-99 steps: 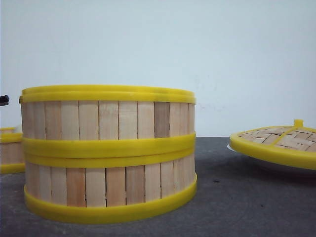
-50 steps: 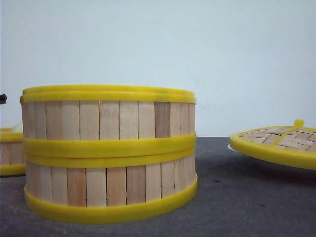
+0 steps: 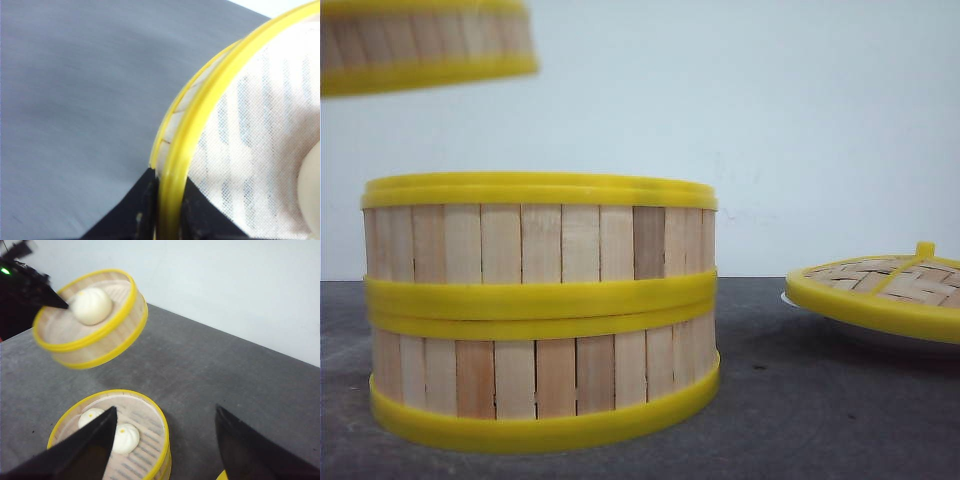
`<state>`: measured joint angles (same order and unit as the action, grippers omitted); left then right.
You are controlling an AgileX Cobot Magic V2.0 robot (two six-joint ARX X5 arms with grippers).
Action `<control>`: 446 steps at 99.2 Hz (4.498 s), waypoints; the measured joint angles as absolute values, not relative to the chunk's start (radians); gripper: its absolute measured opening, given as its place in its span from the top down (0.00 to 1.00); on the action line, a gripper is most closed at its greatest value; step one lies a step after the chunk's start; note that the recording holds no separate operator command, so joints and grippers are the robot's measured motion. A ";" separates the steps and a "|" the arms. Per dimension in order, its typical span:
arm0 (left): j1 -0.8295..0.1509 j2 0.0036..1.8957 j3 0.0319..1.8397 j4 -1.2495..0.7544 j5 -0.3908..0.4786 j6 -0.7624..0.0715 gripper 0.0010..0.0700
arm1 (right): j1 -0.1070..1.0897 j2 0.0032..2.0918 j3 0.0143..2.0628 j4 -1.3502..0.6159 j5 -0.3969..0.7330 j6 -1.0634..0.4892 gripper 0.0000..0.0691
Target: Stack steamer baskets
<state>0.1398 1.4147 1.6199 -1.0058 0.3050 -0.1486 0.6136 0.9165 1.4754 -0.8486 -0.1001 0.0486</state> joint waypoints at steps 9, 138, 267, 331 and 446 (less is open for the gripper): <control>0.091 1.365 1.637 -1.081 0.336 -0.113 0.98 | 0.614 0.912 1.475 -0.849 -0.100 0.049 0.44; -0.361 1.584 1.592 -1.137 0.163 0.023 0.98 | 0.614 0.820 1.475 -0.858 -0.048 0.049 0.44; -0.327 1.252 1.500 -0.776 0.181 -0.007 0.59 | 0.613 0.878 1.475 -0.924 0.046 0.059 0.40; -0.286 0.591 1.021 -0.664 0.181 -0.025 0.59 | 0.341 1.113 1.312 -0.920 -0.002 0.064 0.40; -0.286 0.373 0.949 -0.797 0.201 -0.042 0.59 | 0.131 1.454 1.018 -0.600 -0.078 0.146 0.66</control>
<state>-0.2863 0.3733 0.9485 -0.7967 0.2012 -0.0422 0.1307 1.4536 1.0180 -0.5999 -0.0784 0.1455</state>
